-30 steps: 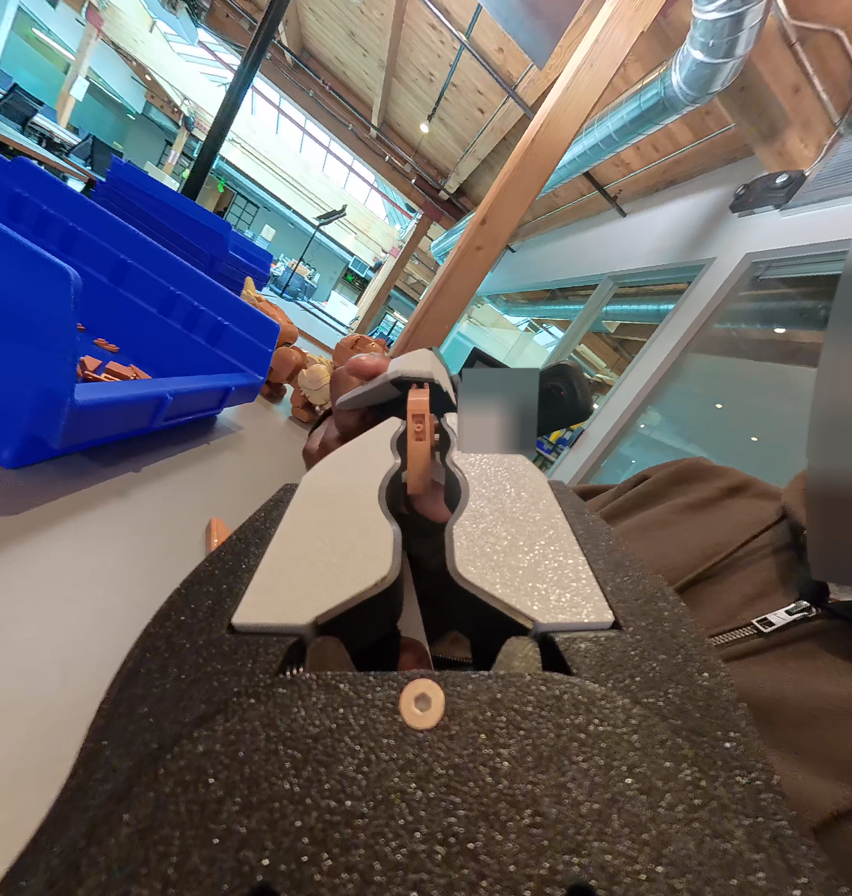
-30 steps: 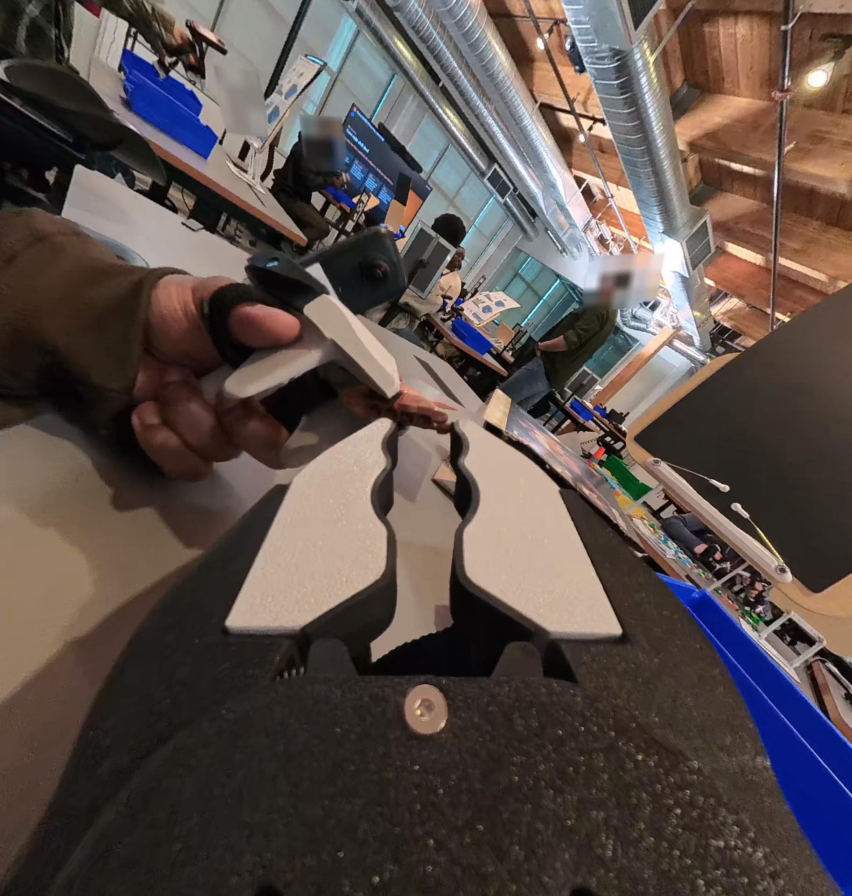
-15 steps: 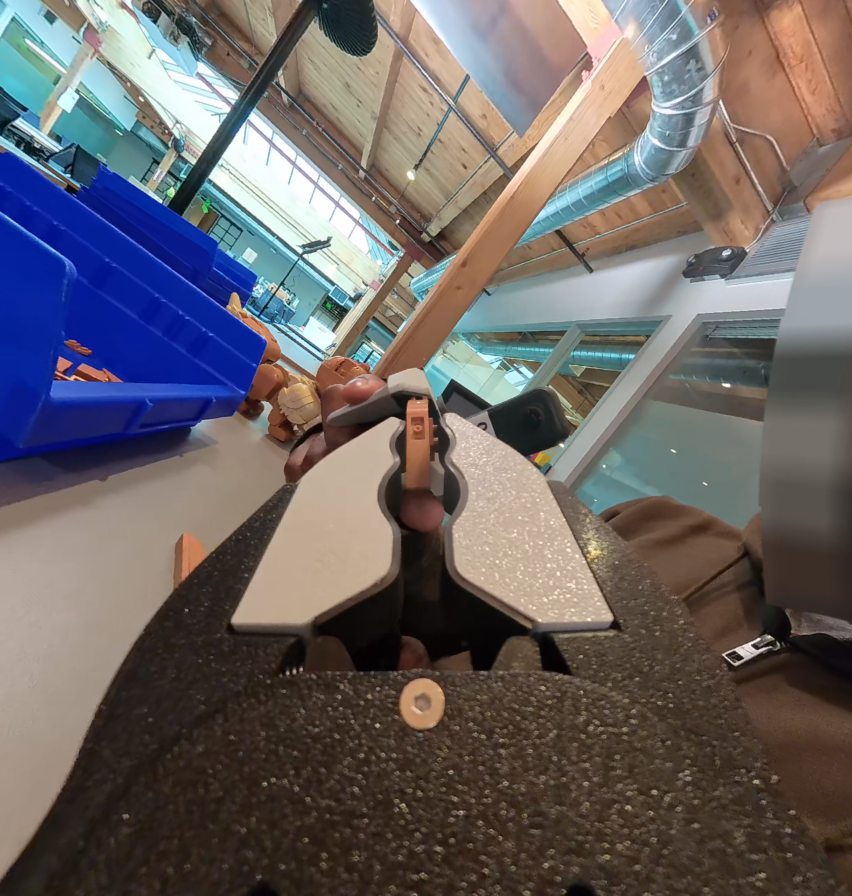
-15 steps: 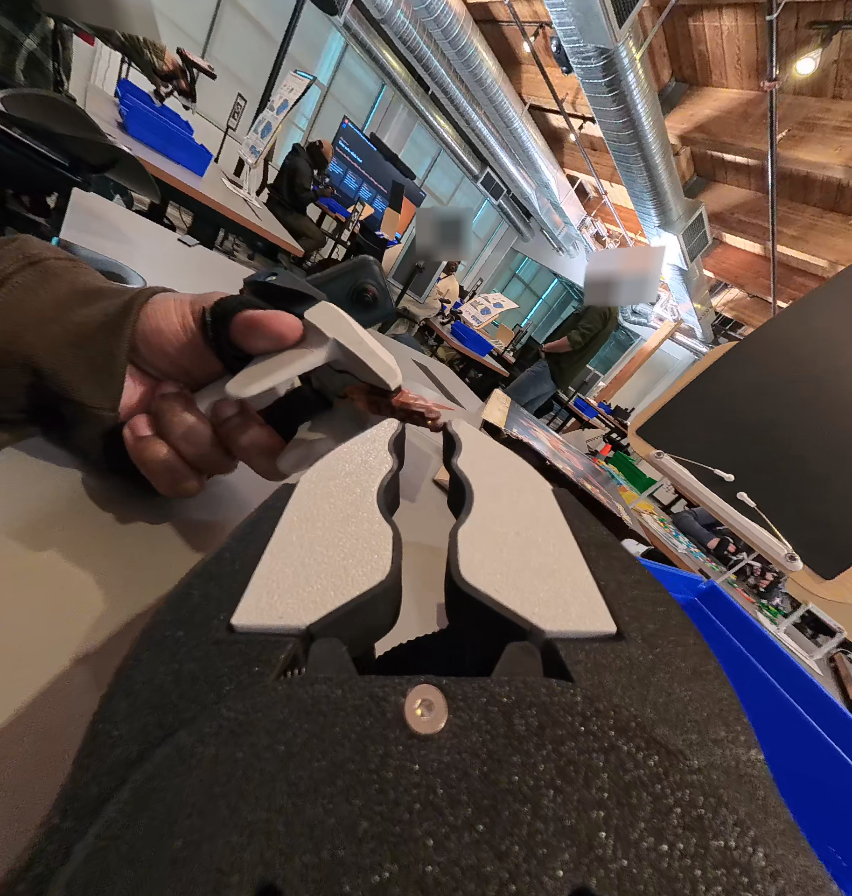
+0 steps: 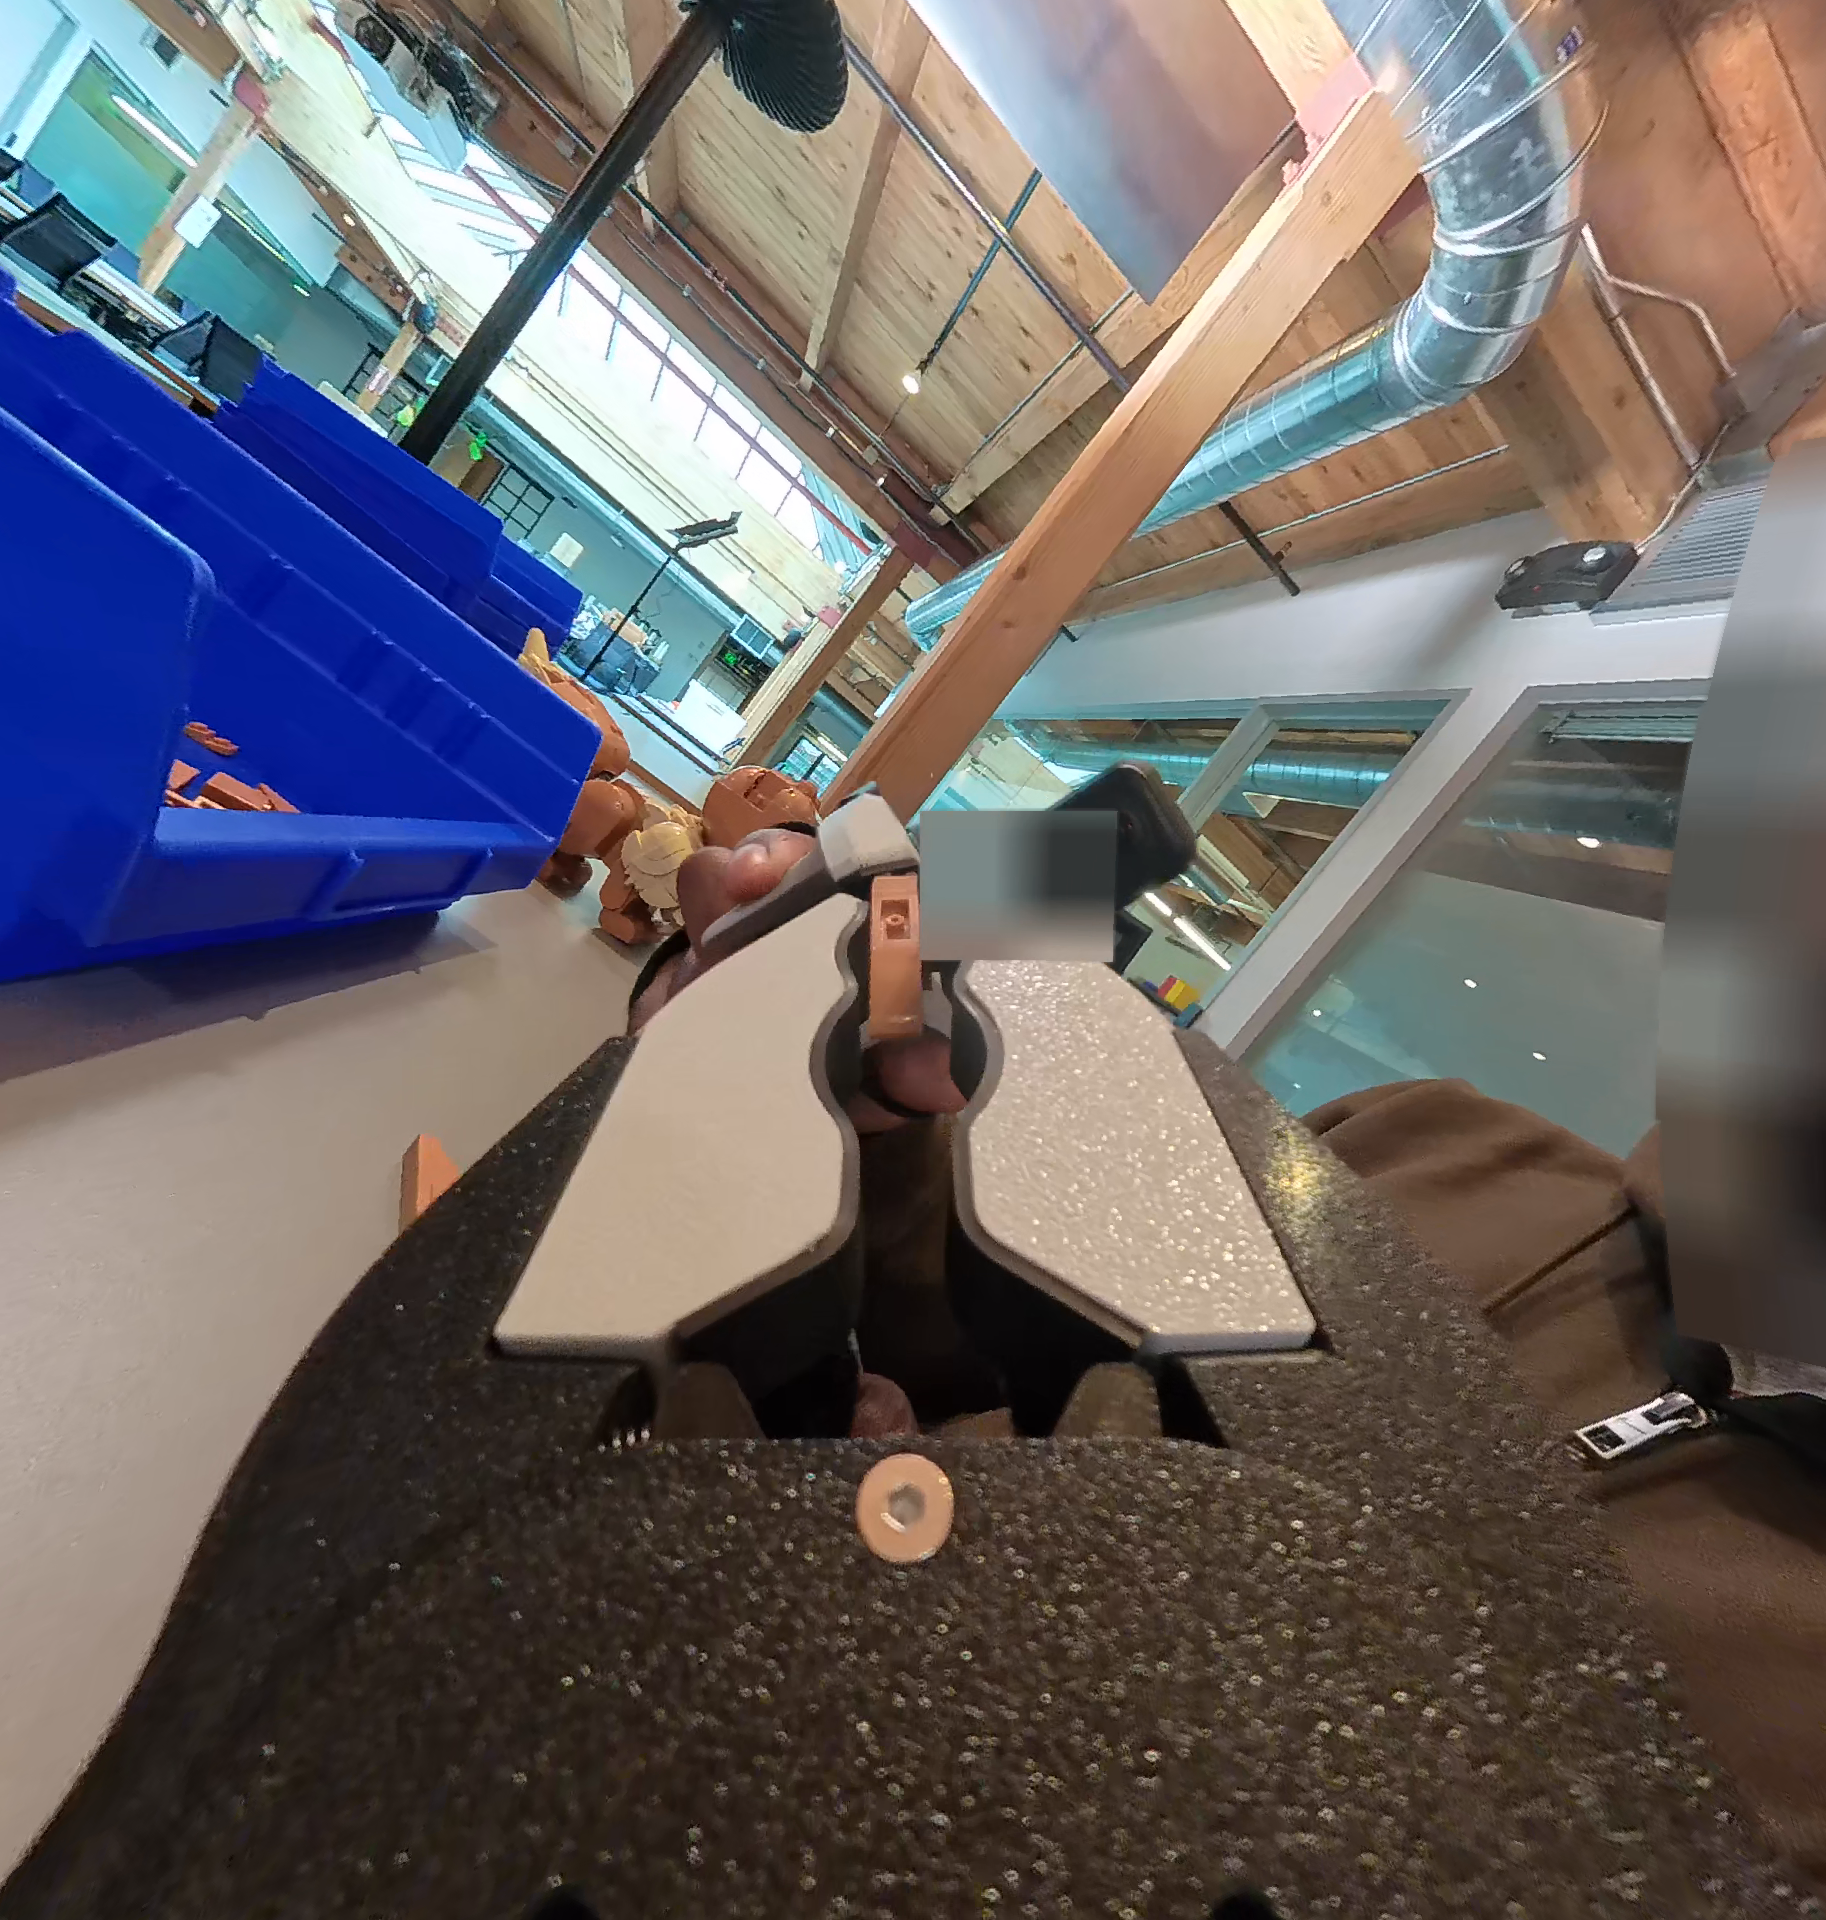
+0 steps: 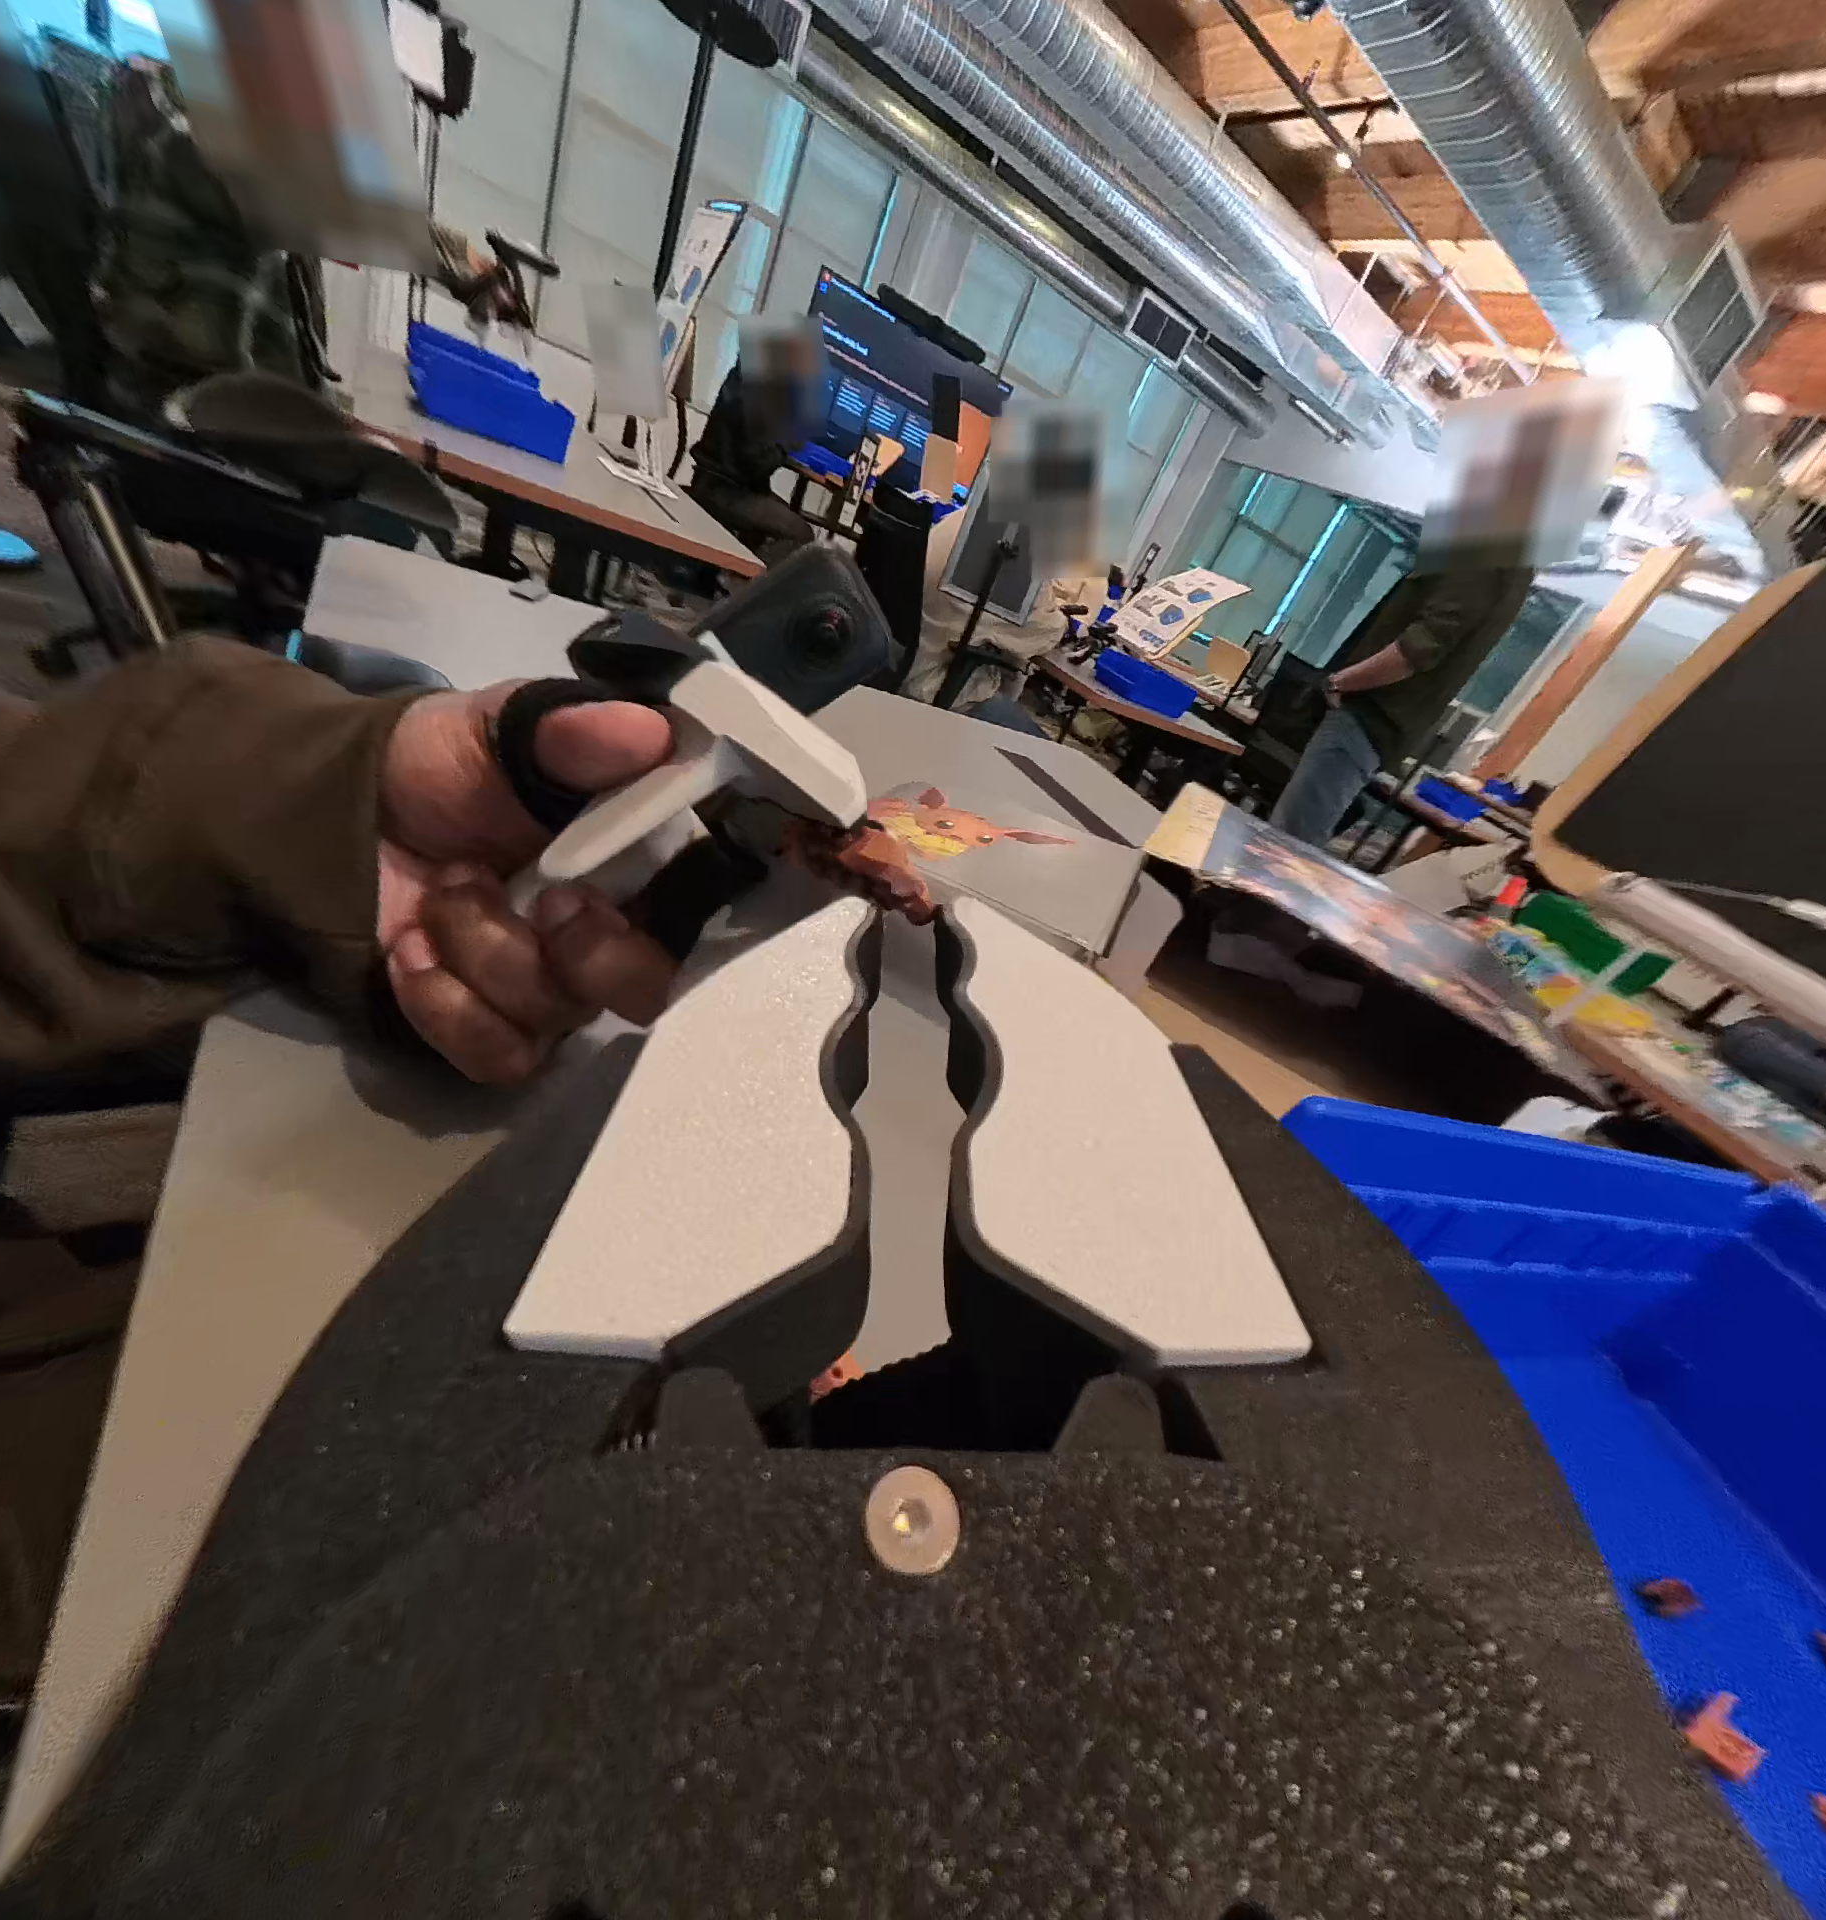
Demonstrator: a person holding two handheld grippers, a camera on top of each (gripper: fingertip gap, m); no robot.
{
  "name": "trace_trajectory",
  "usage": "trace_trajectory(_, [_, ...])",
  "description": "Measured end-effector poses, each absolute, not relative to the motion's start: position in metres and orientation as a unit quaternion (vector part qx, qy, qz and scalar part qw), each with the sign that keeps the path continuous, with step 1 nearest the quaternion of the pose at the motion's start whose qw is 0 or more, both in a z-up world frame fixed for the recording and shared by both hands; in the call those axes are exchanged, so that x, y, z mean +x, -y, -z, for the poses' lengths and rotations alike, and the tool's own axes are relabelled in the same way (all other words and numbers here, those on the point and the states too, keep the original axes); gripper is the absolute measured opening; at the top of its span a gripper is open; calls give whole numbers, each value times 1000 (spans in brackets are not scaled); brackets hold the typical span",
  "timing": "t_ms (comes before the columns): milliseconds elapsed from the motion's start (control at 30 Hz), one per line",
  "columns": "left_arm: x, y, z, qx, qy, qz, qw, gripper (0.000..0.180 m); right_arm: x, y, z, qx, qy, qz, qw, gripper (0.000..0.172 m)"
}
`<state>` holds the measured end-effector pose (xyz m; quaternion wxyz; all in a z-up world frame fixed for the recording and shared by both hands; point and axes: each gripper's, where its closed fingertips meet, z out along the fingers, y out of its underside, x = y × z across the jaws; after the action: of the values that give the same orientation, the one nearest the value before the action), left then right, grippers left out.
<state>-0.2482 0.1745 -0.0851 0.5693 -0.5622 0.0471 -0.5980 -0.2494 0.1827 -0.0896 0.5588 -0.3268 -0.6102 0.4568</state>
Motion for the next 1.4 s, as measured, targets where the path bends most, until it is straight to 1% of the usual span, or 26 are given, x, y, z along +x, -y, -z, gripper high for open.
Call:
trace_trajectory(200, [-245,-172,86,-566,-56,603,560,12,-244,-179,87,-276,626,-408,605,11])
trace_trajectory(300, [-244,-173,87,-568,-52,607,553,12,-244,-180,88,-279,629,-404,603,10])
trace_trajectory(400, [-247,-178,89,-575,-37,595,561,12,-247,-184,93,-309,632,-416,576,9])
trace_trajectory(533, [-250,-181,88,-582,-39,561,587,15,-249,-190,95,-370,610,-472,517,7])
trace_trajectory(767, [-251,-181,88,-592,-54,523,611,19,-248,-201,95,-473,527,-602,371,7])
trace_trajectory(933, [-252,-182,89,-616,-88,441,647,25,-246,-199,99,-507,483,-665,260,7])
trace_trajectory(1000, [-252,-183,91,-627,-107,398,661,26,-245,-197,101,-511,474,-679,230,7])
trace_trajectory(1167, [-255,-183,91,-637,-137,323,687,29,-245,-197,104,-518,479,-672,223,7])
trace_trajectory(1400, [-251,-183,96,-648,-153,308,680,30,-243,-183,102,-489,537,-635,265,7])
